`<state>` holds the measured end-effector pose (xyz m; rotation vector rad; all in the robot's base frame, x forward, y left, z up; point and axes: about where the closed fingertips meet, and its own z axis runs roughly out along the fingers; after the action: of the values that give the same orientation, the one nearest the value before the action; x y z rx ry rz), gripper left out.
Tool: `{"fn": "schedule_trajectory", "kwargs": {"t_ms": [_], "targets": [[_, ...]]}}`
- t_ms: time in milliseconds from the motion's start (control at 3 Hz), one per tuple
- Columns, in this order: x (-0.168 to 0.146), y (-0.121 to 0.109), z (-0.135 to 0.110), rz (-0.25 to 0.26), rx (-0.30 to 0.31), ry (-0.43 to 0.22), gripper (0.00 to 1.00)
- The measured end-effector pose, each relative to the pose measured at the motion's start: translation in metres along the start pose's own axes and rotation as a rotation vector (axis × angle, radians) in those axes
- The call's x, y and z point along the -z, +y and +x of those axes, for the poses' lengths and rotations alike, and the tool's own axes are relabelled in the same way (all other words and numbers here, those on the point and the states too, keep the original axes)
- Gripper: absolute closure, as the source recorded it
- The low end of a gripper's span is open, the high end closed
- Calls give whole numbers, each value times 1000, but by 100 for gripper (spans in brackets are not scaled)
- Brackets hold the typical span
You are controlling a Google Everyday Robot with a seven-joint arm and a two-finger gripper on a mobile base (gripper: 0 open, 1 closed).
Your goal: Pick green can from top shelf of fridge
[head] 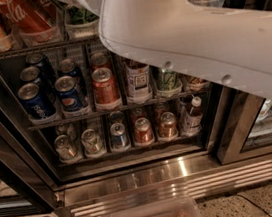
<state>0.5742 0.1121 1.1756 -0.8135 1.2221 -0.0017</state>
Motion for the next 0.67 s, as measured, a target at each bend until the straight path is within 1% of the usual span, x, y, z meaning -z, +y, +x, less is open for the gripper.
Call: {"fn": "schedule_trajectory", "kwargs": {"t_ms": [333,667], "targets": [[19,-2,-13,23,-15,13,100],[40,-2,-24,48,-53,-1,100]]}}
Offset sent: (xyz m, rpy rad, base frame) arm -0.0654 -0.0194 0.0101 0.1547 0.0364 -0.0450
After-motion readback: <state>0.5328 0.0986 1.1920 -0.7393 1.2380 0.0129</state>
